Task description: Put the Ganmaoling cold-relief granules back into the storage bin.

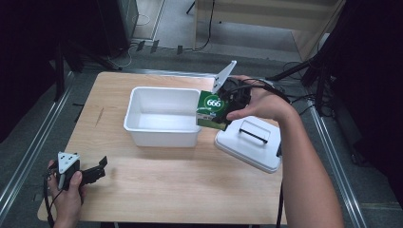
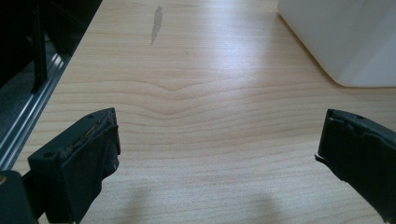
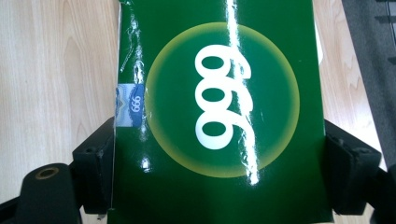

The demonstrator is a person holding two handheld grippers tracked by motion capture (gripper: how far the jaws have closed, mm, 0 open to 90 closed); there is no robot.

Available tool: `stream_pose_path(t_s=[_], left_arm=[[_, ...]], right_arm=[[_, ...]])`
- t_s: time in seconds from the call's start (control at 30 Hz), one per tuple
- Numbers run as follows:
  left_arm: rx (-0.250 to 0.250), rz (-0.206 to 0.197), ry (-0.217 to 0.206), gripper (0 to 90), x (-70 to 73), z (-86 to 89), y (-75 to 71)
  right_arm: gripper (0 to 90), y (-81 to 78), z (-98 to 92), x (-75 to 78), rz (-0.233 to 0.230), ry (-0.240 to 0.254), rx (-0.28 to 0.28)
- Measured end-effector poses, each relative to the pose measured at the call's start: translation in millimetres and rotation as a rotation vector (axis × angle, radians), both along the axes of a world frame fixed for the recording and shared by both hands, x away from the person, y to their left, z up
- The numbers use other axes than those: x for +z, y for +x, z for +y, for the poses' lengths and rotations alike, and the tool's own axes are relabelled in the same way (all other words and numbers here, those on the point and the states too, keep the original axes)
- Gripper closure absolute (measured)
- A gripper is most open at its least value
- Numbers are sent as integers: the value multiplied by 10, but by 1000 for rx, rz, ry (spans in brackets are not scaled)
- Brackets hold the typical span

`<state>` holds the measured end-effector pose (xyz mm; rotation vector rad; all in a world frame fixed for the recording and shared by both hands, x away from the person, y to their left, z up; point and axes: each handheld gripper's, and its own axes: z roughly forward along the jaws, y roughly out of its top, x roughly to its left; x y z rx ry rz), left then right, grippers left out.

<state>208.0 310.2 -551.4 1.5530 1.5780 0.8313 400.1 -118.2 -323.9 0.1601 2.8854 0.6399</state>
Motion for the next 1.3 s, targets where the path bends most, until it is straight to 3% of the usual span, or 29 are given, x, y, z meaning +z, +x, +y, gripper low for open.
stream_pose_path(t_s=[0.87, 1.3], left_arm=[[-3, -5, -16, 0, -3, 12, -10], [-5, -4, -14, 0, -2, 9, -8]], right_arm=[[164, 252, 751, -149, 9, -4, 61], [164, 309, 881, -255, 14, -18, 76]])
